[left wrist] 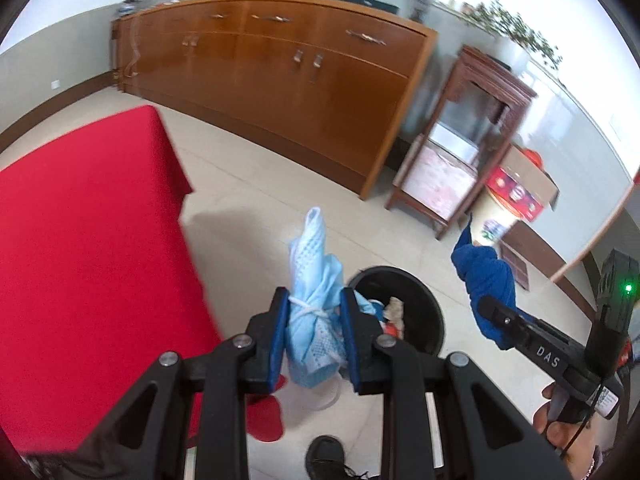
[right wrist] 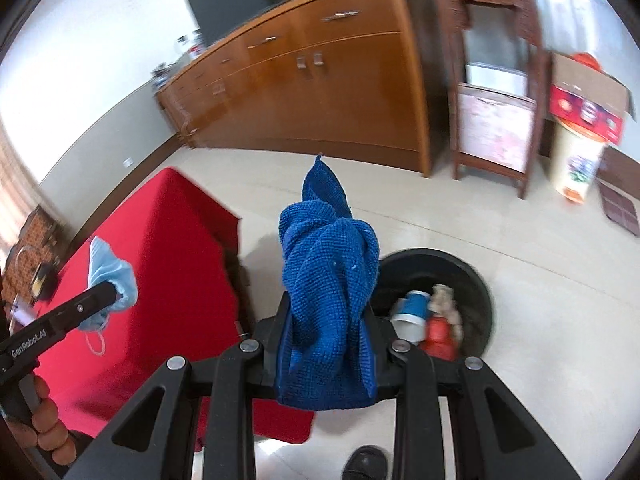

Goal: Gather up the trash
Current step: 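Carry the mask and towel over the black bin and open both tools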

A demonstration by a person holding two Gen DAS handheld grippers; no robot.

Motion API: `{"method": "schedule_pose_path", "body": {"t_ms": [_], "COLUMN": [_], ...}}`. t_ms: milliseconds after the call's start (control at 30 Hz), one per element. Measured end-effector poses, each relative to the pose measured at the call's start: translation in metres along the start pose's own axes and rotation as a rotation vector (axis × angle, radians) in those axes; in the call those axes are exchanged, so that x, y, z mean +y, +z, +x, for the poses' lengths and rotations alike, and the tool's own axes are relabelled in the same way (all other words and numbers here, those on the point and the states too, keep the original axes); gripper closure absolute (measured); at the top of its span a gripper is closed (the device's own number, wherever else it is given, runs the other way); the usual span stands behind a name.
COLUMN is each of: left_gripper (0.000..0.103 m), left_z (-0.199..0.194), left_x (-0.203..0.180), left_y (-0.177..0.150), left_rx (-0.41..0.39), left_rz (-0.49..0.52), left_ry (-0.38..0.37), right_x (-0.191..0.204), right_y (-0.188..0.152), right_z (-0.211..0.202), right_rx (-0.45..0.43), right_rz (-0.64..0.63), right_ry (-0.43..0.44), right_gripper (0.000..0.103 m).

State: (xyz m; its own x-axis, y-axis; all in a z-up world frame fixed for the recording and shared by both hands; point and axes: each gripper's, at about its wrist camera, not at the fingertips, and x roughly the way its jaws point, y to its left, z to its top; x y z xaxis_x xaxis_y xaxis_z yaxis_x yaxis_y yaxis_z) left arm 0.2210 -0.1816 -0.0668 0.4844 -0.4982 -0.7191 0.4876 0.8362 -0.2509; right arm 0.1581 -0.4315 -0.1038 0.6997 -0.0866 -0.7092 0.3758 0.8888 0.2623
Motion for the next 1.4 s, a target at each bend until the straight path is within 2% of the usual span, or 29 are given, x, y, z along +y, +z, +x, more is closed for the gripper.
{"method": "schedule_pose_path", "body": {"t_ms": [133,300,667,867,1133,1400], "left_gripper": [0.076,0.076,0.076,0.076,0.076,0.071], "left_z": [0.025,0.055,0.118,0.146,0.173,0.19], "left_x": [-0.027,-0.055,-0.107,-0.121,-0.123,-0.124], "left_y": [0.001,-0.001,-0.013,-0.022,-0.029,-0.029], "left_rx": [0.035,0.08,0.181,0.237,0.305,0.349], "left_rz": [0.035,0.065,0.12,0.126,0.103,0.084], "left_ry": [-0.033,-0.06,-0.082,-0.084,-0.082,-0.087], "right_x": [-0.042,-0.082,-0.131,-0.146,-0.143,-0.149], "right_y": [0.003,-0.002,-0.009,-0.012,-0.005,0.003], "right_z": [0.0,0.006,0.041,0.066,0.106,0.127], "right_rx": [-0.001,0.021,0.138,0.212,0.29,0.305], "right_rz": [0.051,0.112,0.153,0.17,0.144,0.171], "right_ry": [-0.05,-0.073,-0.1,-0.099,-0.111,-0.111], "right_gripper": [0.073,0.073,0.073,0.073,0.073,0.071]}}
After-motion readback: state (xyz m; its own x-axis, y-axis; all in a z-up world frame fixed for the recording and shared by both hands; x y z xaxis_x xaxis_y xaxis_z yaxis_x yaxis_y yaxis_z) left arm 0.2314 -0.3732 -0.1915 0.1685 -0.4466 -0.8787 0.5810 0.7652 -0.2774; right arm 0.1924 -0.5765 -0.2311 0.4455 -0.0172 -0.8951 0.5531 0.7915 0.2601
